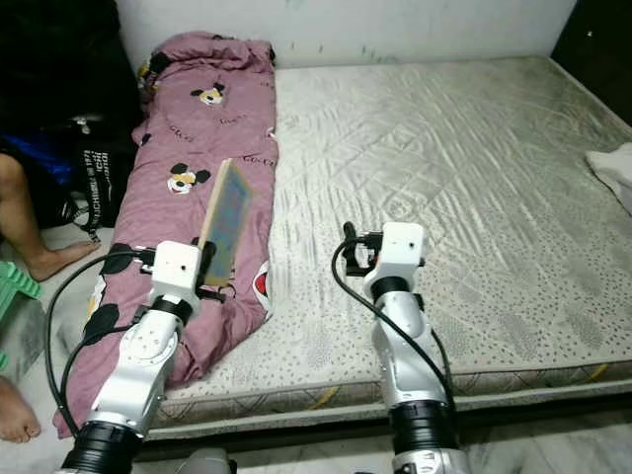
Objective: Clean up the room
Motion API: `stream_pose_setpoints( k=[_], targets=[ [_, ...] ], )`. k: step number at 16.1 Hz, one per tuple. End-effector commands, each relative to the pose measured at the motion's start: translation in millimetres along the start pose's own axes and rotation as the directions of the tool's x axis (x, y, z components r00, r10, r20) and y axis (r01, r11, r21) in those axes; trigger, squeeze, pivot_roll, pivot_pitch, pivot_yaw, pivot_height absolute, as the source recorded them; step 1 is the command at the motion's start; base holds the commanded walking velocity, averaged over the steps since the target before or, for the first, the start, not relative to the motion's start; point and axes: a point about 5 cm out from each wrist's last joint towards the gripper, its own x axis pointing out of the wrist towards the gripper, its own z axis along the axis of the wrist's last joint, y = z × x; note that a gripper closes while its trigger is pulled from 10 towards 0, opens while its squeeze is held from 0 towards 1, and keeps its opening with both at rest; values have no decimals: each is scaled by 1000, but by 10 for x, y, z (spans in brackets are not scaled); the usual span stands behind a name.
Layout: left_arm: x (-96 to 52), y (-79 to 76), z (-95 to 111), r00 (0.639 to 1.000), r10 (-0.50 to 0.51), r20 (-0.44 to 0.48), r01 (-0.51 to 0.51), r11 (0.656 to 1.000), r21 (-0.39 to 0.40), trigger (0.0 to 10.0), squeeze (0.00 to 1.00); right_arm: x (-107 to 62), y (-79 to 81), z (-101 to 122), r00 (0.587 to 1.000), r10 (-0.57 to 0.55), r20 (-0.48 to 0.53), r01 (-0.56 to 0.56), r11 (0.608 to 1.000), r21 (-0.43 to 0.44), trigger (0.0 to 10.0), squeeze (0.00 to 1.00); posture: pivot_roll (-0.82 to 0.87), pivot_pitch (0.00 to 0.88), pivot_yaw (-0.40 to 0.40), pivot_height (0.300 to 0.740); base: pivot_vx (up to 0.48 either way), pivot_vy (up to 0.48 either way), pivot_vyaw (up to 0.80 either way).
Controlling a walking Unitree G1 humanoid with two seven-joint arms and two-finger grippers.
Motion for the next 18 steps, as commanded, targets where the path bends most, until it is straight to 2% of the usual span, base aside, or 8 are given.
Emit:
stream_pose_setpoints(
  k=[1,9,13,15,17,18],
  targets=[
    [9,39,40,1000,8,19,-8,1000,-5,10000,0,14,36,-1,1000,10,-8,-10,1000,-1,10000,0,65,0,36,740,0,-251,0],
    [22,33,43,1000,11,19,-10,1000,-13,10000,0,27,51,-8,999,29,-16,-30,999,-34,10000,0,63,0,29,740,0,-284,0],
    [29,29,39,1000,13,19,-12,1000,-15,10000,0,29,46,-13,999,30,-17,-31,999,-43,10000,0,63,0,28,740,0,-305,678],
    [29,29,44,1000,16,24,-16,1000,-18,10000,0,30,40,-23,999,30,-23,-31,999,-44,10000,0,62,0,26,740,0,-292,0],
    [35,47,58,999,34,34,-32,998,-63,10000,0,25,43,-42,999,30,-29,-31,998,-46,10000,0,63,0,26,740,0,0,0],
    [39,42,68,999,28,43,-25,998,-61,10000,0,22,53,-51,999,33,-33,-35,998,-48,10000,0,64,0,22,740,0,0,0]
  ],
)
